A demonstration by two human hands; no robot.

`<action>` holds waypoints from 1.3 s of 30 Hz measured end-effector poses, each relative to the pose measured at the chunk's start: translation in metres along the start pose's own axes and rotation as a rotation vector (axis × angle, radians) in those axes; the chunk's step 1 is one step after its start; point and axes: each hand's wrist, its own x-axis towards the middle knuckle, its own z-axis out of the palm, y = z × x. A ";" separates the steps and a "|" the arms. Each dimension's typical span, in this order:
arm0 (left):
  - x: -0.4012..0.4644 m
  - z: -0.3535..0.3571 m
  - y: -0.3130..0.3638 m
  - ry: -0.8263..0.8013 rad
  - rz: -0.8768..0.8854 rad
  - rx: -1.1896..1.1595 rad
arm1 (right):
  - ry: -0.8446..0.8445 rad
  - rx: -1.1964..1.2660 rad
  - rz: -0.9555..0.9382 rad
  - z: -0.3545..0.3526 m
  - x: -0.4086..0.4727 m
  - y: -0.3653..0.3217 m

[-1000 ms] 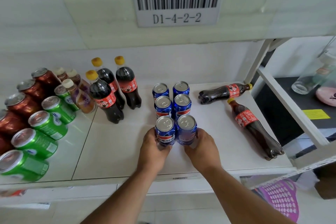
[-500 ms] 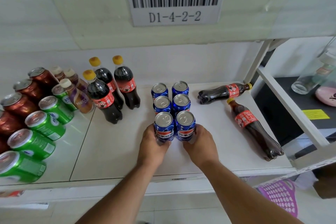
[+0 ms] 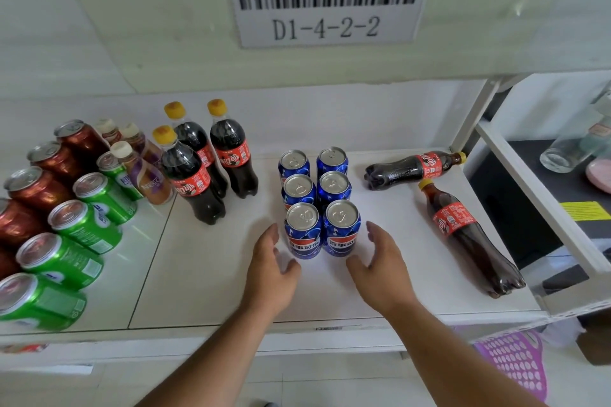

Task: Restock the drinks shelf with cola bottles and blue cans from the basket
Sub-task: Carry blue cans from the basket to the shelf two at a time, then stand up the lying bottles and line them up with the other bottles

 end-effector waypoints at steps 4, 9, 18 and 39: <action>0.019 -0.021 0.033 0.175 -0.035 -0.198 | 0.051 0.496 0.053 -0.027 0.017 -0.027; 0.067 -0.015 0.087 -0.033 -0.106 -0.441 | -0.102 0.642 0.121 -0.034 0.074 -0.071; 0.083 -0.005 0.089 -0.215 -0.125 -0.482 | -0.258 0.733 0.167 -0.014 0.085 -0.073; 0.005 -0.050 0.081 -0.063 0.045 -0.104 | -0.105 0.382 0.024 -0.051 0.008 -0.080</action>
